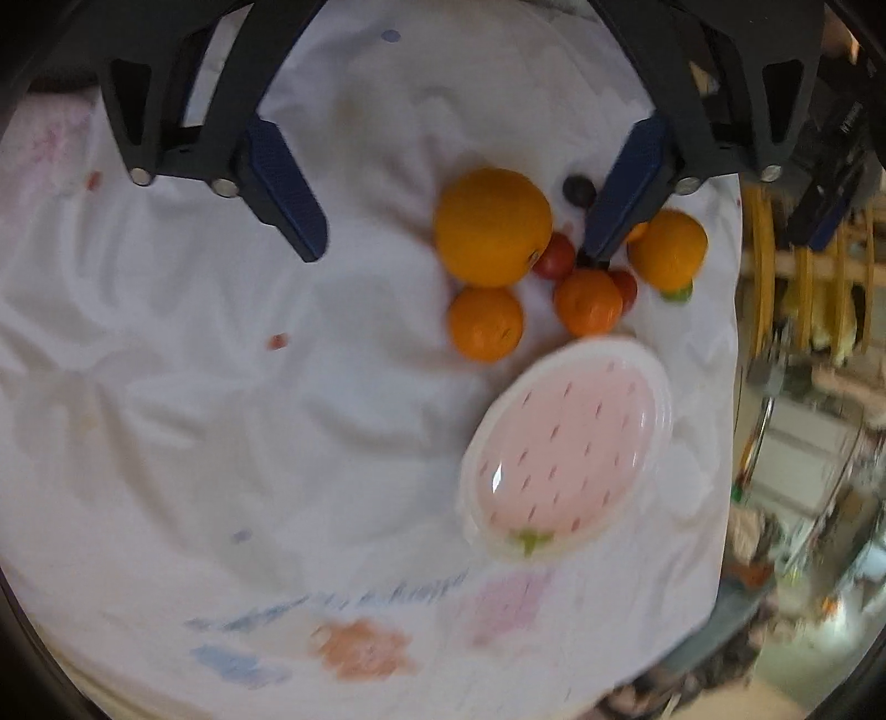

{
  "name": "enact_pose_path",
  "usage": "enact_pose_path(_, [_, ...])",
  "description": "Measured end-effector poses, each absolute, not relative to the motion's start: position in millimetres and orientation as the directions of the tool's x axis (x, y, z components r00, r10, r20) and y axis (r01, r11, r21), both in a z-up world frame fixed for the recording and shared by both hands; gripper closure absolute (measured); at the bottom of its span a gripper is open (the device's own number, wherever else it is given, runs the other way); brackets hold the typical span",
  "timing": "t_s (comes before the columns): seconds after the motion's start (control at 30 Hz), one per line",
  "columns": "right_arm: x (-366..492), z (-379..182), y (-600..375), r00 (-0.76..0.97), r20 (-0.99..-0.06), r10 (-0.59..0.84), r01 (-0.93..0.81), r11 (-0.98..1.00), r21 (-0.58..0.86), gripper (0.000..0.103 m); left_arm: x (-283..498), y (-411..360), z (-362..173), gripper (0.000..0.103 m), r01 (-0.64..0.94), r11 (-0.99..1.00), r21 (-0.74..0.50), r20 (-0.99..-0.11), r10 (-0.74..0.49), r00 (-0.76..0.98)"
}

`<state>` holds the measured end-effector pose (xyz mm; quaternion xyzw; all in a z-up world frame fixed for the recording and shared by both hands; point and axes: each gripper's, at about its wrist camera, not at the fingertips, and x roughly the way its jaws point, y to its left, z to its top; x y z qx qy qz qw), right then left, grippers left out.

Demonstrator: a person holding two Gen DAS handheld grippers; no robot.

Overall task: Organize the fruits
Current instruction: 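Grasp the large orange with the right gripper while the left gripper grasps a mandarin, then carry both oranges over the pink plate and lower them onto it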

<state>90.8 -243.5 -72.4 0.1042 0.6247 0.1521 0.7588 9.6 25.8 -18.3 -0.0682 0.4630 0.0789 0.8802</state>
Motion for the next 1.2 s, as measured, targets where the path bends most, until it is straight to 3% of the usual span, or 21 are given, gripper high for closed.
enact_pose_path(0.3, [91.8,-116.3,-202.2,0.082,-0.961,0.265,-0.156,0.955,0.250,0.013,33.0,51.5,-24.8,0.000,-0.259,0.964,-0.053,-0.898,0.068,0.435])
enact_pose_path(0.4, [90.7,-115.9,-198.4,0.086,-0.959,0.270,-0.179,0.951,0.252,0.023,42.1,52.3,-29.4,0.001,-0.252,0.967,-0.041,-0.916,0.064,0.395])
enact_pose_path(0.47, [90.3,-113.3,-196.4,0.081,-0.949,0.306,-0.194,0.939,0.286,0.041,48.8,53.6,-37.1,0.001,-0.248,0.967,-0.062,-0.937,0.029,0.347])
enact_pose_path(0.77, [81.7,-73.7,-225.9,0.204,-0.902,0.381,-0.151,0.922,0.356,0.043,56.4,18.4,-67.1,0.001,-0.130,0.989,-0.071,-0.982,-0.047,0.182])
enact_pose_path(0.87, [79.1,-59.9,-240.3,0.248,-0.877,0.412,-0.127,0.911,0.392,0.043,58.4,3.7,-78.6,0.012,-0.121,0.989,-0.090,-0.987,-0.073,0.143])
enact_pose_path(1.2, [76.7,-47.3,-266.1,0.298,-0.851,0.433,-0.072,0.899,0.433,0.043,65.2,-2.5,-102.9,0.020,-0.184,0.978,-0.095,-0.991,-0.075,0.111])
